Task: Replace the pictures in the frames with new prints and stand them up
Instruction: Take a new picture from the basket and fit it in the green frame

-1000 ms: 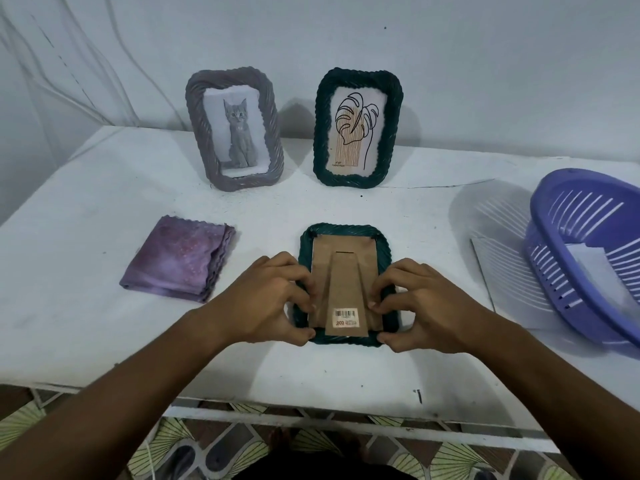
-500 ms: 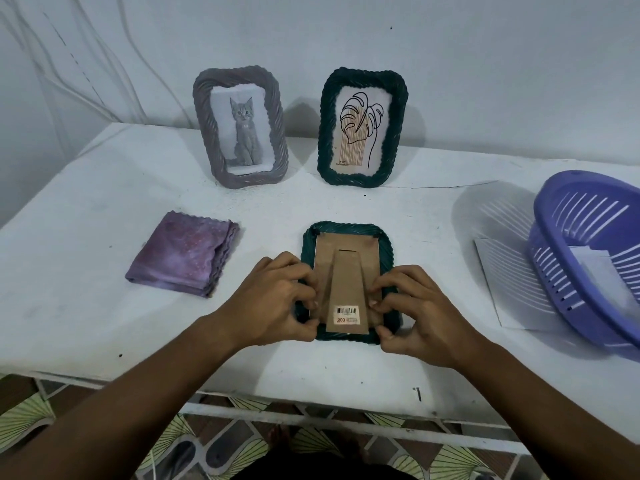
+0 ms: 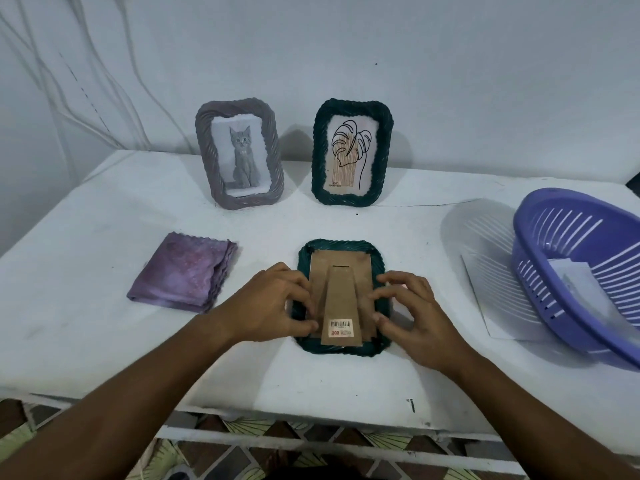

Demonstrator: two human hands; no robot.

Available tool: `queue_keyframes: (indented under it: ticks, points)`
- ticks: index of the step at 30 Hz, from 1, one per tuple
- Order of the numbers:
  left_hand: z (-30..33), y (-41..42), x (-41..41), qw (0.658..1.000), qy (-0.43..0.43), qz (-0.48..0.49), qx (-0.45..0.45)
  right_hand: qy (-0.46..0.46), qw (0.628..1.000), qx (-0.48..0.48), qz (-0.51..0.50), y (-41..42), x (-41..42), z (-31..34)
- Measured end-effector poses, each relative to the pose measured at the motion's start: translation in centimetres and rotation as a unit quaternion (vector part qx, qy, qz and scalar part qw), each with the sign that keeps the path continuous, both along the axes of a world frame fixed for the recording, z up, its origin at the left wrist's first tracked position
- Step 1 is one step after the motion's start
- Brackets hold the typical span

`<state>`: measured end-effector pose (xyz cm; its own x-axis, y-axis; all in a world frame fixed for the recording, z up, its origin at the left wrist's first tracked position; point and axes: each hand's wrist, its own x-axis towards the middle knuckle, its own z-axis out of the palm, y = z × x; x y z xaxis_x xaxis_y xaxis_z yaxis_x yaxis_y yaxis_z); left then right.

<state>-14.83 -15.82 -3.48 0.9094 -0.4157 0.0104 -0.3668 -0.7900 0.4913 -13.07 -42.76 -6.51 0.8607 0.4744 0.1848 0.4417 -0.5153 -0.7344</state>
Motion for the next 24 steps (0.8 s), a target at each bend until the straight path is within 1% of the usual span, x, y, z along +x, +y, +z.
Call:
queue_keyframes:
  ticks: [2, 4, 7, 9, 12, 15, 18, 20, 22, 24]
  points:
    - [0.7, -0.6, 0.8, 1.0, 0.008, 0.013, 0.0, 0.033, 0.995, -0.008, -0.091, 0.5, 0.9, 0.7]
    - [1.3, -1.7, 1.5, 0.999, 0.009, 0.042, -0.027, 0.082, 0.984, -0.058, -0.147, 1.2, 2.1, 1.8]
    - [1.6, -3.4, 2.2, 0.998, 0.017, 0.056, -0.04, 0.123, 0.973, -0.122, -0.15, 2.3, 3.1, 3.1]
    - [1.6, -4.2, 2.6, 0.998, 0.025, 0.057, -0.033, 0.139, 0.97, -0.111, -0.163, 2.8, 3.3, 3.6]
    - [1.6, -4.4, 3.0, 0.995, 0.043, 0.085, -0.029, 0.178, 0.962, -0.017, -0.208, 3.0, 3.0, 4.2]
    - [2.8, -4.7, 3.1, 0.987, 0.062, 0.123, -0.081, 0.211, 0.942, 0.12, -0.232, 3.1, 2.4, 5.1]
    - [4.7, -4.9, 3.0, 0.963, 0.121, 0.174, -0.168, 0.22, 0.92, 0.225, -0.232, 3.6, 1.3, 6.2]
    - [5.7, -4.7, 2.8, 0.945, 0.153, 0.208, -0.2, 0.233, 0.903, 0.287, -0.218, 4.1, 0.7, 7.0]
    - [6.6, -4.4, 2.6, 0.929, 0.168, 0.244, -0.222, 0.248, 0.891, 0.328, -0.192, 4.8, 0.2, 7.7]
    - [7.1, -4.2, 2.5, 0.913, 0.179, 0.27, -0.247, 0.259, 0.887, 0.345, -0.166, 5.4, 0.0, 8.1]
